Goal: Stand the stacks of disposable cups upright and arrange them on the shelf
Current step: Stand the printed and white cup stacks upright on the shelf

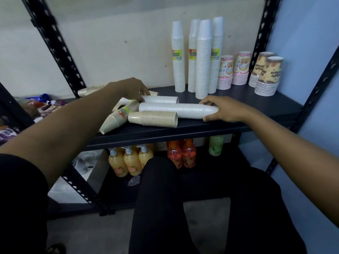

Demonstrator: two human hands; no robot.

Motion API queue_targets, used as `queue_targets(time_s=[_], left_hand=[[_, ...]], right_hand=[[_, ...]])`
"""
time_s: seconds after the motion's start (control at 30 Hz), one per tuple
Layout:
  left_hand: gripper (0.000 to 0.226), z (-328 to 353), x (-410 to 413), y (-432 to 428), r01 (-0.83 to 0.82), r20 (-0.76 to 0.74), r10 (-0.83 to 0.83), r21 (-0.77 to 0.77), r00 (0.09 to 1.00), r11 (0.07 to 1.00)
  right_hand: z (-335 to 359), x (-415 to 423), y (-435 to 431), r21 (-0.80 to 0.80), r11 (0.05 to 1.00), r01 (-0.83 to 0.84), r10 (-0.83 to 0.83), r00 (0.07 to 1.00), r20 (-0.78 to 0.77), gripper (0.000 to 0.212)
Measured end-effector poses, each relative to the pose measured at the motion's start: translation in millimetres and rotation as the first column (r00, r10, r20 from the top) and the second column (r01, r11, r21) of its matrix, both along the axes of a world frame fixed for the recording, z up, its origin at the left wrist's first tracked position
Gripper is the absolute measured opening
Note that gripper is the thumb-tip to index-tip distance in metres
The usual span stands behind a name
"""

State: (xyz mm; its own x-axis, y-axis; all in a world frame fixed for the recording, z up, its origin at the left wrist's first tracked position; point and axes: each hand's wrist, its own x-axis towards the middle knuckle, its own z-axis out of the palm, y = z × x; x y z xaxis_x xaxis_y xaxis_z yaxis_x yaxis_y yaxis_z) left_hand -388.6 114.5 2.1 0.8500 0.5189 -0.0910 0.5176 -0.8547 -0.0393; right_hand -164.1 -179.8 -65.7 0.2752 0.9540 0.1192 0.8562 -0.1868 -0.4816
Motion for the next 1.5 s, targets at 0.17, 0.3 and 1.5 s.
queue_targets(time_s=[0.17, 0.3, 1.5], left_hand=[[0.045, 2.9, -6.4, 3.0, 0.038, 0.017, -0.038, -0.013, 0.999, 0.999], [0.050, 5.8, -11.2, 0.4, 0.053, 0.069, -0.052, -0.003, 0.996, 0.999], [0.068, 13.7, 111.1, -16.2, 0.336, -0.015, -0.698, 0.884, 0.716, 0.326]], right_hand=[[3.5, 0.2, -1.6, 0.094, 0.995, 0.035, -0.021, 0.989, -0.146, 0.054], [8.4, 1.2, -4.5, 0.254, 0.961, 0.106, 0.008, 0.911, -0.412, 0.047], [107.6, 60.7, 30.1, 0.645, 0.652, 0.398, -0.179, 0.908, -0.379, 0.049]])
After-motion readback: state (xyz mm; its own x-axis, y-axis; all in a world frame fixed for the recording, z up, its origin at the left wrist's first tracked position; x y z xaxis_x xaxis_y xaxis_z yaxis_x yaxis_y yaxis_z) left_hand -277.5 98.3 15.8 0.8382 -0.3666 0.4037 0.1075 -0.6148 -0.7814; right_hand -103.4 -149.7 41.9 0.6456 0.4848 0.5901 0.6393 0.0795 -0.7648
